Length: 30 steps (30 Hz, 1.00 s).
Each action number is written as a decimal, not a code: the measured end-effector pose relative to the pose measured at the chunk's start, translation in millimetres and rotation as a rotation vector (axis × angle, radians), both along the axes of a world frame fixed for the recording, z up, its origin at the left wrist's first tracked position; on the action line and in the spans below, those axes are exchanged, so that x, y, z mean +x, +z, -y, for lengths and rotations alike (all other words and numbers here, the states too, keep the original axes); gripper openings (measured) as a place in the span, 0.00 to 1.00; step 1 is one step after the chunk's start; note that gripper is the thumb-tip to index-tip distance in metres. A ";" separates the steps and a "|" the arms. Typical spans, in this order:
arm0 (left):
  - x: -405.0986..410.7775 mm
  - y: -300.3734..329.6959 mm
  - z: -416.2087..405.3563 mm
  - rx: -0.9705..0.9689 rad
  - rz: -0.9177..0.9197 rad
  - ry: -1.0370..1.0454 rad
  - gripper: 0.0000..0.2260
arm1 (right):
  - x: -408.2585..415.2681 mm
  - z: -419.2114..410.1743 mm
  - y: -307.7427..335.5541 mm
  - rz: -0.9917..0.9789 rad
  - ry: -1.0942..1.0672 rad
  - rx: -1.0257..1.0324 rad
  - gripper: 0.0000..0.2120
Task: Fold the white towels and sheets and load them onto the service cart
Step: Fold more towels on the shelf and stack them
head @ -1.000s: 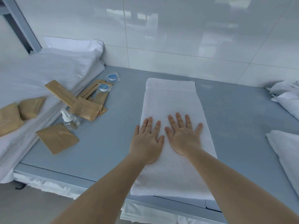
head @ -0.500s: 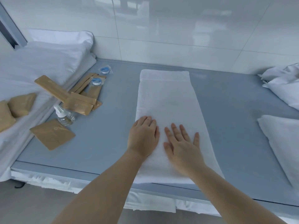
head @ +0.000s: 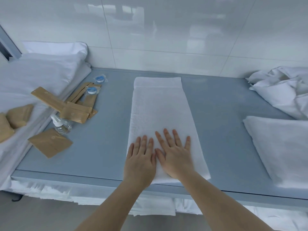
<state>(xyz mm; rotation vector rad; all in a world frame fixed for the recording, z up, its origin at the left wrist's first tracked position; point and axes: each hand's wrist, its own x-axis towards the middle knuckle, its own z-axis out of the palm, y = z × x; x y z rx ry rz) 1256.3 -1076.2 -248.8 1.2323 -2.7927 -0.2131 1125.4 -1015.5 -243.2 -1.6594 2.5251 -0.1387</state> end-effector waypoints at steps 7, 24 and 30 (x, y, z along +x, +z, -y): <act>2.4 -2.3 -2.1 -0.001 -0.031 0.032 0.25 | -7.7 -20.8 3.2 -0.012 0.071 0.024 0.30; 53.8 5.2 -13.2 0.011 0.105 -0.373 0.43 | -24.8 -113.4 6.4 -0.033 0.258 0.144 0.43; 68.8 5.8 -16.4 -0.016 0.201 -0.427 0.45 | -2.8 -128.4 7.0 -0.079 0.193 0.139 0.47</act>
